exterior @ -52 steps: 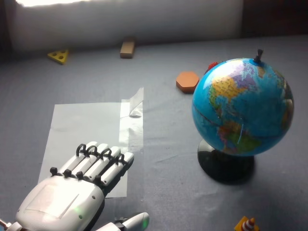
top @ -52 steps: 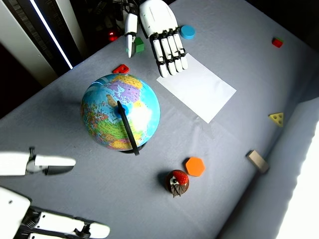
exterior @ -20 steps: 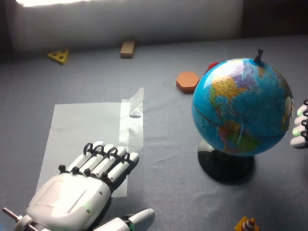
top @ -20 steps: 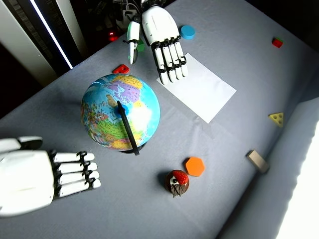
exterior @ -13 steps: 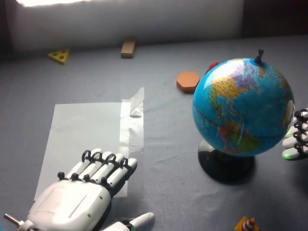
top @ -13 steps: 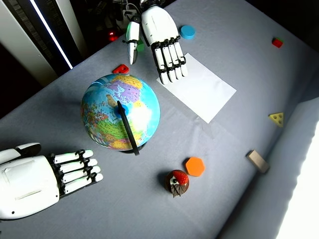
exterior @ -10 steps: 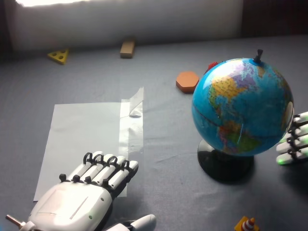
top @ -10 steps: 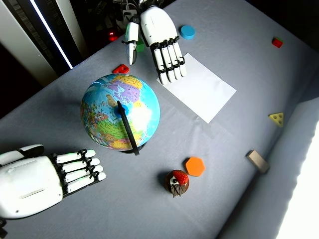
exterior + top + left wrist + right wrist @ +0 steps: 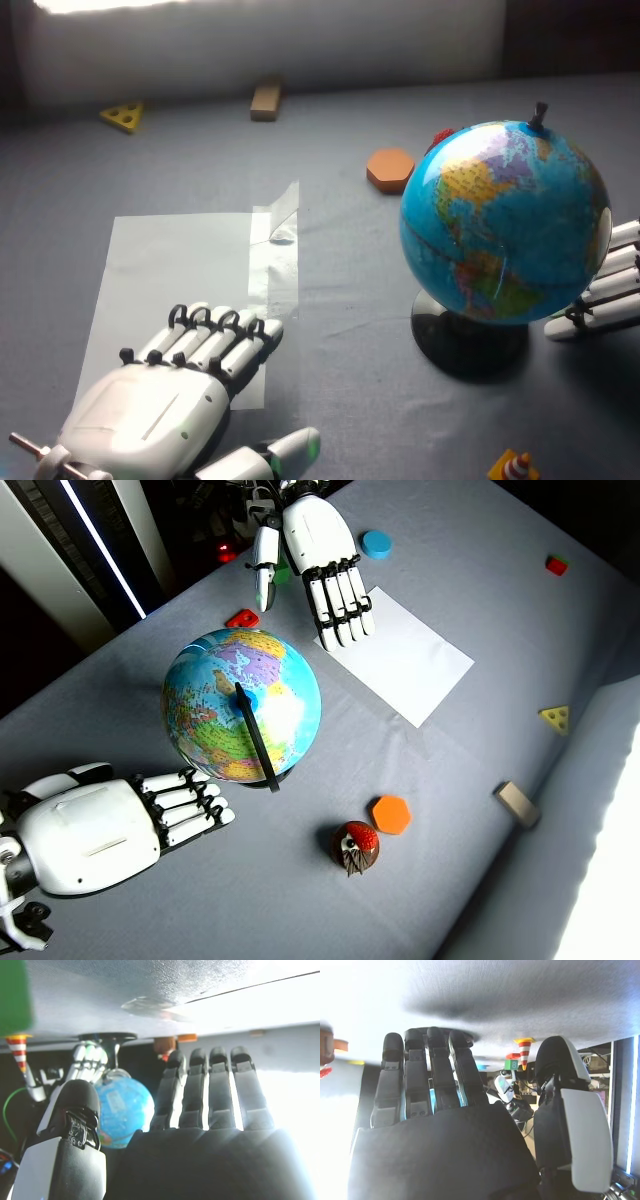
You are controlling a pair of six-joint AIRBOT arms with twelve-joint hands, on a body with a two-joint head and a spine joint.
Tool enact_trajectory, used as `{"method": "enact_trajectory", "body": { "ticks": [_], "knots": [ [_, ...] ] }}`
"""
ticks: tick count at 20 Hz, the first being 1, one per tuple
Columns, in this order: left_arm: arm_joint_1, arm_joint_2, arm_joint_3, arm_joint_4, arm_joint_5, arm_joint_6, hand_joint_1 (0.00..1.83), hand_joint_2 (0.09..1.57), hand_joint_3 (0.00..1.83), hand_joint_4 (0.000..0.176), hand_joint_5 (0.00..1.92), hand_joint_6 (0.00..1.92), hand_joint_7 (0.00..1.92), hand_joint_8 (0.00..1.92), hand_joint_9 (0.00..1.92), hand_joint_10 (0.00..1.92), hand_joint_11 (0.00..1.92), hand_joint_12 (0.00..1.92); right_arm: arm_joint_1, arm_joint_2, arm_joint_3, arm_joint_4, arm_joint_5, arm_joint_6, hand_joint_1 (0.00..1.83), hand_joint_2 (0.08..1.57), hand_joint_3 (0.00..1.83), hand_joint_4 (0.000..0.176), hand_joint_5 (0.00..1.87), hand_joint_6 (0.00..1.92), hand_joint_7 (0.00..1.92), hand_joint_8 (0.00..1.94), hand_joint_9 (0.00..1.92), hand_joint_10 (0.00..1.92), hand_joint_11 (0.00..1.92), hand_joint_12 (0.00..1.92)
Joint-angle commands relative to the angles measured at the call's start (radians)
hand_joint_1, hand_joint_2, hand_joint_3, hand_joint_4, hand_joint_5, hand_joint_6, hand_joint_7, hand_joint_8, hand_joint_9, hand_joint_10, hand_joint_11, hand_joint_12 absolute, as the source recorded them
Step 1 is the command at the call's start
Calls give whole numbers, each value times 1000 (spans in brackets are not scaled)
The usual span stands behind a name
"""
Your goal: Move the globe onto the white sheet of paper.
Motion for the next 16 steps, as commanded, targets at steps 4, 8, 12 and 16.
{"method": "enact_trajectory", "body": {
  "ticks": [4, 8, 12, 16],
  "knots": [
    [-7, 4, 6, 45, -87, -16, 0, 1201, 0, 23, 100, 4, 66, 2, 30, 3, 3, 2, 34, -3, -14, 56, 10, 31, 59, 1144, 0, 0, 154, 3, 175, 0, 168, 0, 0, 323],
    [3, 11, 7, 46, -87, -31, 0, 1202, 0, 23, 102, 4, 68, 3, 32, 4, 5, 3, 41, -11, -23, 29, -5, 44, 57, 1144, 0, 0, 146, 0, 175, 0, 168, 0, 0, 321],
    [4, 15, 8, 46, -87, -37, 0, 1204, 1, 23, 90, 0, 59, 0, 22, 0, 0, 1, 52, -22, -23, 19, -11, 59, 52, 1144, 0, 0, 142, 3, 170, 0, 167, 0, 0, 319],
    [6, 16, 8, 46, -87, -44, 0, 1202, 0, 23, 85, 0, 60, 1, 22, 1, 0, 0, 77, -23, -36, -14, -15, 75, 49, 1144, 0, 0, 137, 0, 172, 1, 172, 2, 0, 315]
  ]
}}
